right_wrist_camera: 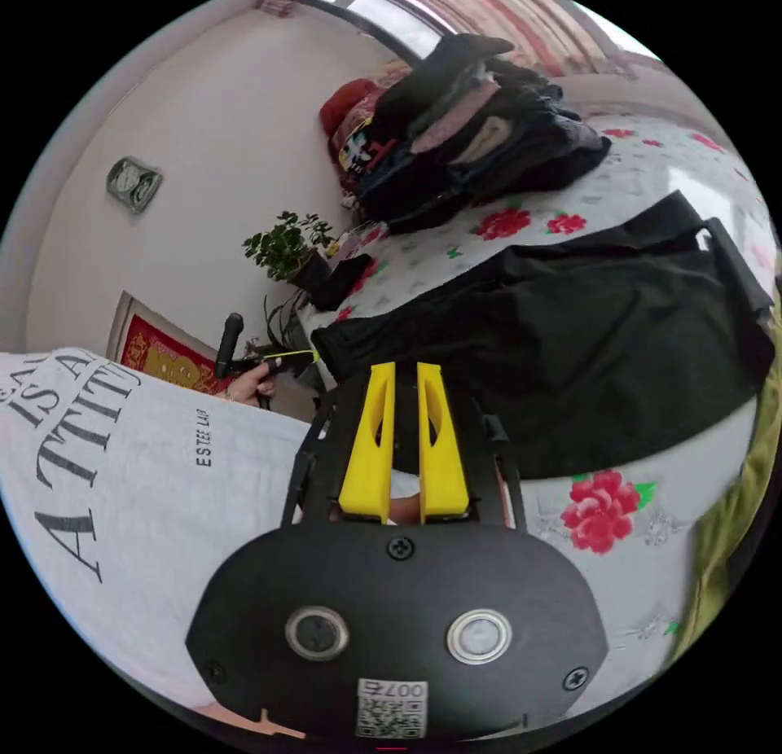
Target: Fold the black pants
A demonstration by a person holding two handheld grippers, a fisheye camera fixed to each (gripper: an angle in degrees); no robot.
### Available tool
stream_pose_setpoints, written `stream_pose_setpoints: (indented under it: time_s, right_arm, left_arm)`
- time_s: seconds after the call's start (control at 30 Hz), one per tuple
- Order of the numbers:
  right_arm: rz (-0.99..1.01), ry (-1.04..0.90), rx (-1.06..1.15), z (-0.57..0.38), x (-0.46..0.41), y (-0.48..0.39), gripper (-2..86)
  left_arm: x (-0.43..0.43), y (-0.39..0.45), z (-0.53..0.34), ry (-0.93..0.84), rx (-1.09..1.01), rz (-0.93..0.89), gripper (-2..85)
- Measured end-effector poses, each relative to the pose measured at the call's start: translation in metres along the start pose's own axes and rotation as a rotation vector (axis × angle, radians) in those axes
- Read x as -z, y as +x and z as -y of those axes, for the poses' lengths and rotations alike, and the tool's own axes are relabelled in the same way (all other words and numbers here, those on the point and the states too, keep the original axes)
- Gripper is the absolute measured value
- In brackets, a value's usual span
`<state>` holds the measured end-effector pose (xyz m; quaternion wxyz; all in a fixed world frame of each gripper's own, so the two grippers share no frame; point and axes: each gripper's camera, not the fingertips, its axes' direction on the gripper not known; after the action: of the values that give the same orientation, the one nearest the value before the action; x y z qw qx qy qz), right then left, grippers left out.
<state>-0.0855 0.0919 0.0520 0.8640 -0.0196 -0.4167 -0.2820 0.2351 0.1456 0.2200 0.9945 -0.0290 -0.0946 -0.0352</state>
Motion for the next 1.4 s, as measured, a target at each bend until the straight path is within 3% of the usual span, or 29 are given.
stream_pose_setpoints:
  time_s: [0.1,0.2,0.27,0.33,0.37,0.43,0.5,0.57,0.63,0.7,0.8,0.97,1.13,1.33,1.4]
  right_arm:
    - [-0.128,0.019,-0.134,-0.022,0.026,0.029,6.5]
    - [-0.236,0.045,-0.208,-0.036,0.045,0.041,7.2]
    - [-0.238,0.069,-0.247,-0.040,0.051,0.044,7.5]
    - [-0.243,0.110,-0.274,-0.042,0.051,0.042,7.7]
    - [-0.242,0.114,-0.275,-0.042,0.050,0.041,7.7]
    - [-0.245,0.112,-0.259,-0.037,0.041,0.033,7.8]
    - [-0.249,0.094,-0.232,-0.032,0.034,0.027,7.8]
    - [-0.249,0.081,-0.218,-0.026,0.030,0.024,7.8]
    - [-0.259,0.087,-0.217,-0.019,0.030,0.025,7.7]
    - [-0.273,0.097,-0.231,-0.014,0.032,0.028,7.7]
    - [-0.284,0.120,-0.290,-0.007,0.035,0.041,7.8]
    - [-0.275,0.137,-0.461,-0.001,0.026,0.080,8.6]
    - [-0.194,0.208,-0.696,0.005,0.020,0.140,8.3]
    - [-0.265,0.099,-0.669,0.040,0.005,0.152,2.0]
    - [-0.215,0.151,-0.609,0.045,0.016,0.142,0.8]
  left_arm:
    - [0.000,0.042,0.002,0.018,-0.194,-0.033,0.2]
    - [-0.018,0.106,0.001,-0.042,-0.456,-0.117,6.8]
    - [-0.045,0.149,-0.006,-0.217,-0.595,-0.138,9.8]
    - [-0.068,0.166,-0.017,-0.326,-0.668,-0.025,8.6]
    - [-0.060,0.162,-0.023,-0.207,-0.725,-0.024,6.6]
    - [-0.063,0.145,-0.024,-0.174,-0.750,0.081,3.0]
    - [-0.066,0.114,-0.013,-0.174,-0.712,0.205,1.0]
    - [-0.078,0.053,0.013,-0.246,-0.608,0.459,0.6]
    - [-0.076,-0.005,0.038,-0.323,-0.400,0.511,1.2]
    - [-0.053,-0.054,0.054,-0.308,-0.204,0.494,3.2]
    - [0.003,-0.106,0.049,-0.125,0.015,0.403,5.6]
    - [0.038,-0.150,-0.027,0.024,0.347,0.242,6.8]
    - [0.016,-0.153,-0.062,-0.093,0.405,0.205,7.6]
    - [-0.007,-0.140,-0.040,-0.148,0.281,0.233,2.8]
    - [-0.008,-0.133,-0.035,-0.131,0.251,0.294,0.2]
